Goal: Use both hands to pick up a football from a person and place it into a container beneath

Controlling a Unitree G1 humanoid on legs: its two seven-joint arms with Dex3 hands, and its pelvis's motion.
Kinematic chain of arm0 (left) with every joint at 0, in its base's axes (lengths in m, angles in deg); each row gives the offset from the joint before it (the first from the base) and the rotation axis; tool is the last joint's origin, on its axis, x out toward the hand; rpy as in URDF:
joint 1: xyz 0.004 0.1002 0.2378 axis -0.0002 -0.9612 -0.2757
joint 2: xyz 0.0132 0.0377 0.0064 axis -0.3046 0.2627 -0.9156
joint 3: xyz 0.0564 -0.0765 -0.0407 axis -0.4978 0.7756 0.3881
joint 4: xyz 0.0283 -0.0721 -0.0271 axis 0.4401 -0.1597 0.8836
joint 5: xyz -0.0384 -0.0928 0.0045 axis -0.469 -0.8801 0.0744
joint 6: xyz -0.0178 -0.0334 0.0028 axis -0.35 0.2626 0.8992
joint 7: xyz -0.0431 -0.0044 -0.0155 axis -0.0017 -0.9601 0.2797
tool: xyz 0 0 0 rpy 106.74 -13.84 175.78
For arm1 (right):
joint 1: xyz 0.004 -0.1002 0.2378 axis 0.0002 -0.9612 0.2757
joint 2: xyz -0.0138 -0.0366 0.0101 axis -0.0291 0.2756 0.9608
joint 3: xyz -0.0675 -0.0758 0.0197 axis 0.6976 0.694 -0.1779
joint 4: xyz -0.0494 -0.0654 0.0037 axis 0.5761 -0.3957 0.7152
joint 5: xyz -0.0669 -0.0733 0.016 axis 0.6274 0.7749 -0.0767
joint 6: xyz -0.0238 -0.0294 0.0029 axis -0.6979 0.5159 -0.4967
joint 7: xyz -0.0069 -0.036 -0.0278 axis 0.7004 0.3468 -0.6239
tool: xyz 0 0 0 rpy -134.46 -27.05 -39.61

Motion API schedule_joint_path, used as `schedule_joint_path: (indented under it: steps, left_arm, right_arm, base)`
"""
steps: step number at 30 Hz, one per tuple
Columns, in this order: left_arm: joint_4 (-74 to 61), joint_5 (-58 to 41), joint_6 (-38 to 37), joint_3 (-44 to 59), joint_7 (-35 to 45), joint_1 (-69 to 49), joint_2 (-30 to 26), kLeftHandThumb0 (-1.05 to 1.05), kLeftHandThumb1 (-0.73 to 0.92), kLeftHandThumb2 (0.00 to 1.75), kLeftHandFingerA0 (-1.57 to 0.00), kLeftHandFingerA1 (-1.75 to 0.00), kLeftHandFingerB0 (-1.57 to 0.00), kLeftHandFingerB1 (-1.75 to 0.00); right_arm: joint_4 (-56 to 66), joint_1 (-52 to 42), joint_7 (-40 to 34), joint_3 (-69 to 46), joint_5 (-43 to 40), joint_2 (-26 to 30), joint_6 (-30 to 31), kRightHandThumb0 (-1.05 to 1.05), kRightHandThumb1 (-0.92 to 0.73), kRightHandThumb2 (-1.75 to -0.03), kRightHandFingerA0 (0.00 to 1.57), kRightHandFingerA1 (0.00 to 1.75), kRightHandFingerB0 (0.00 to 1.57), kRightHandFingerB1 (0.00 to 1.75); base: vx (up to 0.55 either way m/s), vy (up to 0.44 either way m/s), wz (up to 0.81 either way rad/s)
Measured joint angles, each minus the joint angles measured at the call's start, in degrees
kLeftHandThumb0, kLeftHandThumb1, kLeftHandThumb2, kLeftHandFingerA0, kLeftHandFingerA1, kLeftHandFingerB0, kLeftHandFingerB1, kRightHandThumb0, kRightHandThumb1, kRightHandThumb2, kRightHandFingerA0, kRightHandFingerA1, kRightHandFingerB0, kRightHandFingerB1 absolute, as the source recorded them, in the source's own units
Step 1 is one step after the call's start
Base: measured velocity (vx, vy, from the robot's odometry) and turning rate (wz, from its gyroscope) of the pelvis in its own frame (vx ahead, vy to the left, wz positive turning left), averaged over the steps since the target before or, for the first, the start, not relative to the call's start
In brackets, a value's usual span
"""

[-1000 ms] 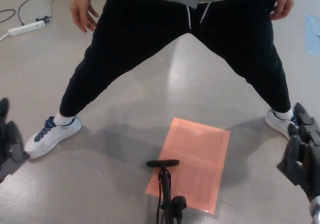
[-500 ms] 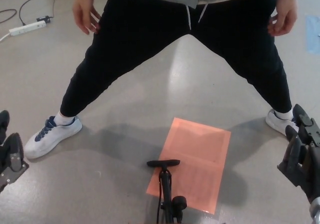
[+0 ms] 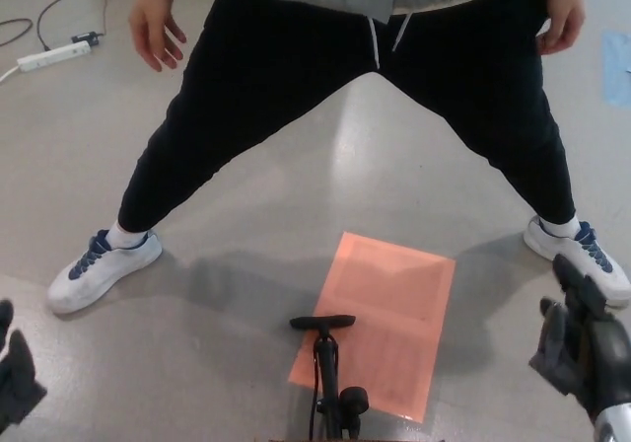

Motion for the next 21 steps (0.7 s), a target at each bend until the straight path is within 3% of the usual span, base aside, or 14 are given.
schedule_joint_path:
  steps: [4, 5, 8, 9, 11, 14, 21]
  left_arm:
    - [3.32, 0.81, -0.36, -0.88, -0.10, 0.63, -1.28, -0.78, 0.85, 1.19, 0.00, -0.29, 0.00, -0.20]
    - [3.62, 0.99, -0.50, -1.19, -0.09, 0.76, -1.42, -0.80, 0.86, 1.19, -0.01, -0.28, -0.02, -0.19]
    - [4.97, 2.38, -1.59, -3.18, 0.06, 1.69, -2.58, -0.82, 0.89, 1.17, -0.04, -0.23, -0.04, -0.17]
    - [5.17, 2.60, -1.80, -3.51, 0.13, 1.88, -2.80, -0.80, 0.88, 1.15, -0.04, -0.24, -0.04, -0.19]
    - [5.76, 3.29, -2.19, -4.46, 0.44, 2.37, -3.48, -0.80, 0.87, 1.14, -0.05, -0.25, -0.05, -0.20]
    - [6.27, 3.95, -2.49, -5.37, 0.64, 2.84, -4.05, -0.75, 0.85, 1.13, -0.06, -0.31, -0.05, -0.24]
    - [7.82, 5.74, -2.57, -7.43, 0.29, 3.17, -5.30, -0.74, 0.82, 1.11, -0.05, -0.30, -0.05, -0.25]
  right_arm:
    - [-8.18, 2.43, -0.05, 1.88, 1.69, 2.01, 0.18, -0.72, -0.79, -1.15, 0.05, 0.45, 0.00, 0.27]
    - [-9.17, 2.75, -0.05, 2.14, 1.97, 2.31, 0.23, -0.80, -0.83, -1.15, 0.12, 0.47, 0.00, 0.24]
    - [-14.50, 4.72, -0.29, 4.18, 3.84, 4.16, 0.56, -0.82, -0.83, -1.16, 0.11, 0.45, 0.04, 0.23]
    - [-15.15, 4.97, -0.35, 4.48, 4.22, 4.39, 0.57, -0.72, -0.79, -1.15, 0.04, 0.44, 0.01, 0.27]
    - [-16.99, 5.86, -0.41, 5.70, 5.21, 4.90, 0.57, -0.72, -0.78, -1.15, 0.03, 0.42, 0.02, 0.27]
    - [-18.17, 6.73, -0.42, 6.79, 6.31, 5.10, 0.54, -0.81, -0.83, -1.15, 0.07, 0.29, 0.06, 0.20]
    - [-18.81, 7.33, -0.37, 8.31, 7.92, 5.31, 0.51, -0.71, -0.77, -1.15, 0.01, 0.38, 0.00, 0.26]
  base:
    - [0.00, 0.000, 0.00]
    - [0.00, 0.000, 0.00]
    - [0.00, 0.000, 0.00]
    - [0.00, 0.000, 0.00]
    - [0.00, 0.000, 0.00]
    - [0.00, 0.000, 0.00]
    - [0.00, 0.000, 0.00]
